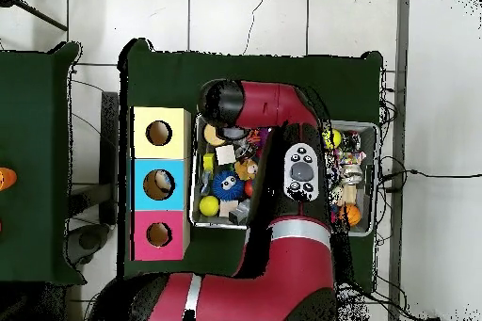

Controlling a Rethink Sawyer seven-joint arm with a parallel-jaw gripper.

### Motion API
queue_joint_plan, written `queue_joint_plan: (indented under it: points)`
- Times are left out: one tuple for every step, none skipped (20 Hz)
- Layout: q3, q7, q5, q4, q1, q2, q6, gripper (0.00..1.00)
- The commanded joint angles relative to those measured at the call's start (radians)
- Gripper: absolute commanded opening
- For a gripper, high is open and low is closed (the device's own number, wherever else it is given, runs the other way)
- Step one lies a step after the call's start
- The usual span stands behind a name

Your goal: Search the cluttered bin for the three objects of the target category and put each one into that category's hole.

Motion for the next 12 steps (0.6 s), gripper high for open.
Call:
queue_joint_plan:
  points:
    - [0.092,0.017,0.002,0.042,-0.054,0.066,0.015,1.00]
    - [0.090,0.035,0.006,0.082,-0.058,0.059,-0.005,1.00]
    - [0.089,0.041,0.007,0.103,-0.058,0.047,-0.015,1.00]
    - [0.087,0.048,0.007,0.123,-0.059,0.035,-0.025,1.00]
    - [0.087,0.049,0.007,0.129,-0.057,0.027,-0.024,1.00]
    - [0.087,0.050,0.008,0.135,-0.057,0.023,-0.021,1.00]
    - [0.088,0.051,0.009,0.140,-0.057,0.020,-0.018,1.00]
    - [0.086,0.060,0.012,0.154,-0.054,0.011,-0.014,1.00]
    - [0.083,0.068,0.014,0.167,-0.050,0.002,-0.010,1.00]
    - [0.076,0.089,0.018,0.191,-0.040,-0.018,-0.011,1.00]
    - [0.068,0.109,0.022,0.215,-0.029,-0.038,-0.013,1.00]
    - [0.066,0.122,0.026,0.229,-0.021,-0.051,-0.016,1.00]
